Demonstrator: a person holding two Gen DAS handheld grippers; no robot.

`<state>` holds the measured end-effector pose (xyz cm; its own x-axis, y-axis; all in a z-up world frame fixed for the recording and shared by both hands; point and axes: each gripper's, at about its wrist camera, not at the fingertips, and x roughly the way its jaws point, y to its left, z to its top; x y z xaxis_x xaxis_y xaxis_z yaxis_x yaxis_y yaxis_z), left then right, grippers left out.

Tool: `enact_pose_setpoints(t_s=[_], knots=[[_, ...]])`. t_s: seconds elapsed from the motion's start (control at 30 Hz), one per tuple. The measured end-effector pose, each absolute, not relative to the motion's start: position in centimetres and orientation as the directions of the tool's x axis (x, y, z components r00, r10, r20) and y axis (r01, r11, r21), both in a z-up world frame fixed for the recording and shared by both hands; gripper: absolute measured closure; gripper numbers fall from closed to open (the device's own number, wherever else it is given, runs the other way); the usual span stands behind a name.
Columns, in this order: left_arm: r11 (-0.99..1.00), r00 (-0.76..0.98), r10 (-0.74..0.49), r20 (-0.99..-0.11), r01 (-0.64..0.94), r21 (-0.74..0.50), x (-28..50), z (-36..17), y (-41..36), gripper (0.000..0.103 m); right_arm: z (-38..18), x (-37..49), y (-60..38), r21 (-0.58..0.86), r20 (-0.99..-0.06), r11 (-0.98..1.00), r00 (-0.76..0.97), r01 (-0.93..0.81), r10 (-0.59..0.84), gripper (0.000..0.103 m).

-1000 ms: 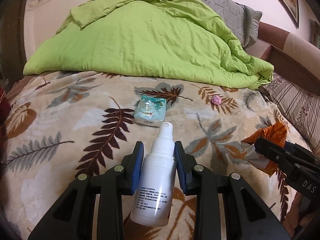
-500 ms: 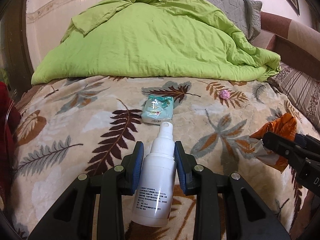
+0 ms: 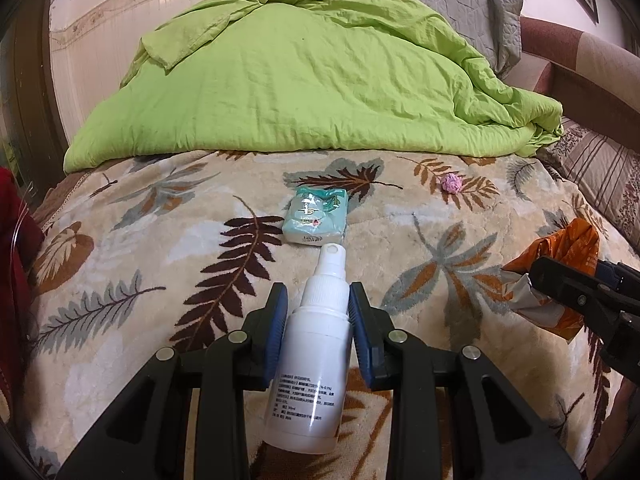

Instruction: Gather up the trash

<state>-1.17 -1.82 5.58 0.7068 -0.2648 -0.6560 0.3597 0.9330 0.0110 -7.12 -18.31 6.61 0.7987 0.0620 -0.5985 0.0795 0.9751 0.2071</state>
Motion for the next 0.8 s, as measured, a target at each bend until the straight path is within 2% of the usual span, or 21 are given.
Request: enact_pose_setpoints(t_s=[0.47,0.67,0.8], knots=[[0.911,0.690,-0.311,-0.653,0.412,0.002,-1.8,5.8,-2.1,0.073,6.9,-7.3,-18.2,0.230,-0.592,0.970,0.801,0.071,0.082,0.051],[0.809,0.578,-0.508,-0.639,0.576,-0.122,-6.4,7.9,-3.9,0.073,8.9,-11.6,-21.6,0.407,-0.537,0.907,0.831,0.106,0.144,0.051],[0.695,0.474,-0.619,-0.626,0.701,-0.157,-10.8,9.6,-6.9,0.073,11.3,-17.9,-24.3,0.404,-0.523,0.903,0.847,0.146,0.097,0.051]])
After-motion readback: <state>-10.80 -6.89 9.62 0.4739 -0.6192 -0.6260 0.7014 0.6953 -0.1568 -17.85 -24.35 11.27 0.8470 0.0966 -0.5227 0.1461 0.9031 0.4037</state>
